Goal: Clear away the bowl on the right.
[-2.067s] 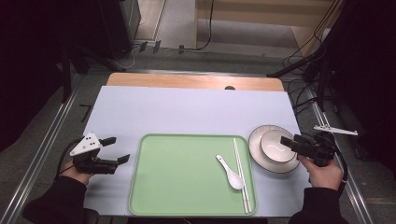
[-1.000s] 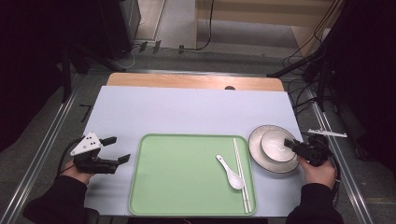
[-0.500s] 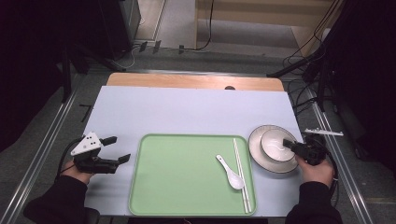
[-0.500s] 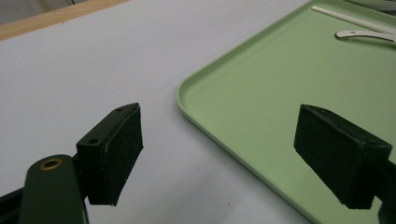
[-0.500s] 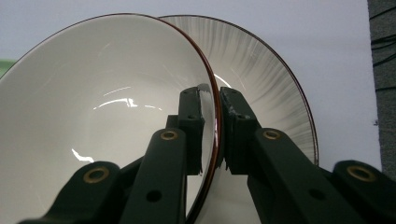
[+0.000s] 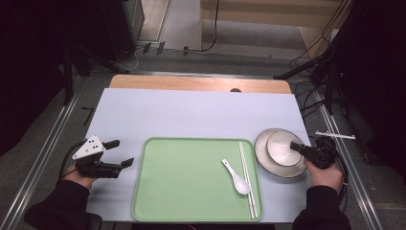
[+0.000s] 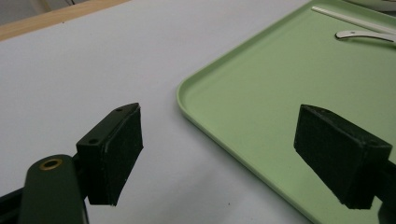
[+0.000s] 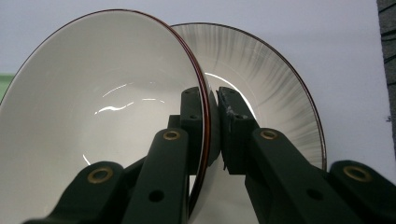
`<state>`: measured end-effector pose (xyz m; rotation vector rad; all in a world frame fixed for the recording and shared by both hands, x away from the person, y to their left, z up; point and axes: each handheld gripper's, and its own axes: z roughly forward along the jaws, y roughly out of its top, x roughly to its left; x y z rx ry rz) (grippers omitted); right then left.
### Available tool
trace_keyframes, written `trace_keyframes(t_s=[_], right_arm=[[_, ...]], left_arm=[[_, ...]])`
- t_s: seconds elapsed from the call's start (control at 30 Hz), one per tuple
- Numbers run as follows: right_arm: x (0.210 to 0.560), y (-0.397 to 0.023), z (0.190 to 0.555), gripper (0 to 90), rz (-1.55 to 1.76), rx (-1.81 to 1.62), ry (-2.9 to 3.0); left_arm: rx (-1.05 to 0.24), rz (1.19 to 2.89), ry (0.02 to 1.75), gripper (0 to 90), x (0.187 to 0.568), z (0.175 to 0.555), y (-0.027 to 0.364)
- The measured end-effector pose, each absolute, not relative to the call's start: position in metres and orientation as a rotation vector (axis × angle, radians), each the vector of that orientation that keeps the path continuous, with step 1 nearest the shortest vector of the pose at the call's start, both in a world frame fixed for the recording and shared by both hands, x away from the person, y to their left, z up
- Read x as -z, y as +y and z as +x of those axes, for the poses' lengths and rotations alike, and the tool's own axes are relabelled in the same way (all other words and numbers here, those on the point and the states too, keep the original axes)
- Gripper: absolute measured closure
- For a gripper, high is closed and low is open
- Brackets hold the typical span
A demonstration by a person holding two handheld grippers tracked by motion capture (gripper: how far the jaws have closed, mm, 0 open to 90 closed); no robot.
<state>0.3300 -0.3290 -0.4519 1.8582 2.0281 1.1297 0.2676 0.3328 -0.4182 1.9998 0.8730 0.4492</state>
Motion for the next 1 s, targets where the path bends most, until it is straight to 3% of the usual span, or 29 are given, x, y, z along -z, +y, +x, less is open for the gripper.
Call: trace_keyframes(t_s=[1.0], right_arm=[[0.421,-0.317,0.324,82.4,1.895,-1.217,1.993]], left_arm=[[-0.449,2.001,0.875,15.6,0.418,0.268,0.333]])
